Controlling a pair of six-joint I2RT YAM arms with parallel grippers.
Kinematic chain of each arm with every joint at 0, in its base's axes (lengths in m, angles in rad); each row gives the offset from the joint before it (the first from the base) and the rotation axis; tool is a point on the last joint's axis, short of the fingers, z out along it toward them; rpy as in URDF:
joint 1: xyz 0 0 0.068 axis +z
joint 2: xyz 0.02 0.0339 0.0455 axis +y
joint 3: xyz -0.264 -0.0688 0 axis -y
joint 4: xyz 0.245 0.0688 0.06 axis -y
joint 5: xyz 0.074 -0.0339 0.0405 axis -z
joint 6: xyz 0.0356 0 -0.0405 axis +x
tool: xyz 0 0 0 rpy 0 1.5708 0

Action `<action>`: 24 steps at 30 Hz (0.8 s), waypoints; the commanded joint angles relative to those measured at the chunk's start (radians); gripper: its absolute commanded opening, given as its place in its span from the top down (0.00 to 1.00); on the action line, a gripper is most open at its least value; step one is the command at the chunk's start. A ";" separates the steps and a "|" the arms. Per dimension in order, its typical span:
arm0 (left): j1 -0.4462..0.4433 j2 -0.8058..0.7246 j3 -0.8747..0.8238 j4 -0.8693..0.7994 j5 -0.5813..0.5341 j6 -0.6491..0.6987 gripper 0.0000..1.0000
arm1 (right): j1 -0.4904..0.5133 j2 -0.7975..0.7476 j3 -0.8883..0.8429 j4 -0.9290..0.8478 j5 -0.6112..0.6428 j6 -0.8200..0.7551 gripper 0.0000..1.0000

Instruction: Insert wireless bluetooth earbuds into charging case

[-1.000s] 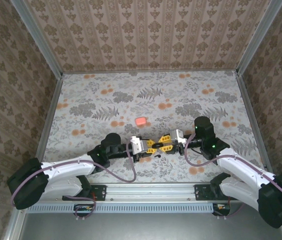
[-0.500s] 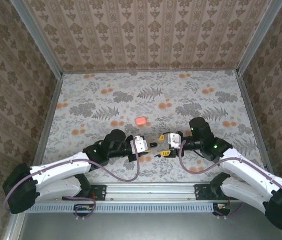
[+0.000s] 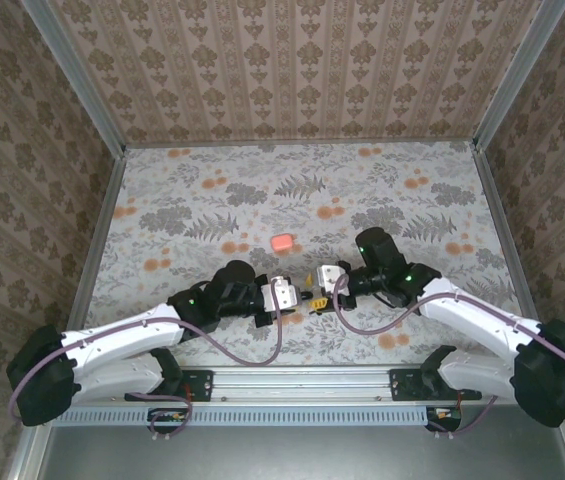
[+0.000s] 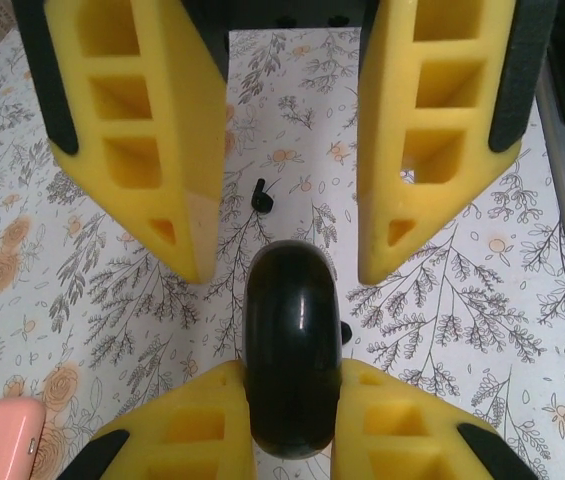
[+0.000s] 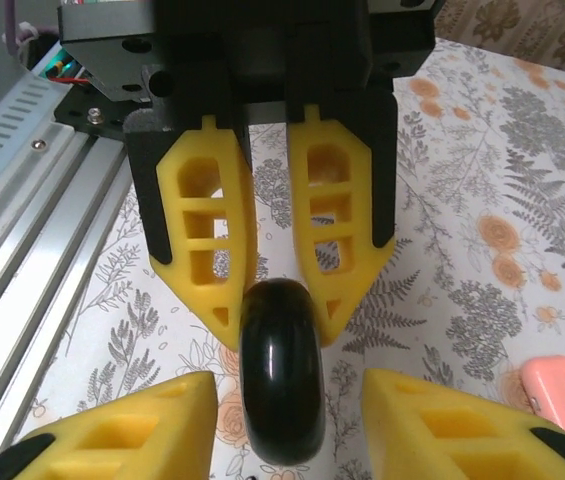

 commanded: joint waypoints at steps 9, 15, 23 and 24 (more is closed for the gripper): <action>-0.005 -0.015 0.006 0.047 0.003 -0.010 0.82 | 0.010 0.057 0.081 -0.107 -0.050 -0.078 0.90; 0.047 -0.091 -0.126 0.261 0.056 -0.074 0.49 | -0.025 -0.013 0.034 -0.037 -0.104 -0.054 0.91; 0.078 -0.128 -0.168 0.338 0.159 -0.087 0.48 | -0.090 -0.066 -0.023 0.115 -0.264 0.055 0.90; 0.078 -0.124 -0.166 0.340 0.166 -0.087 0.48 | -0.090 -0.066 -0.022 0.119 -0.272 0.060 0.90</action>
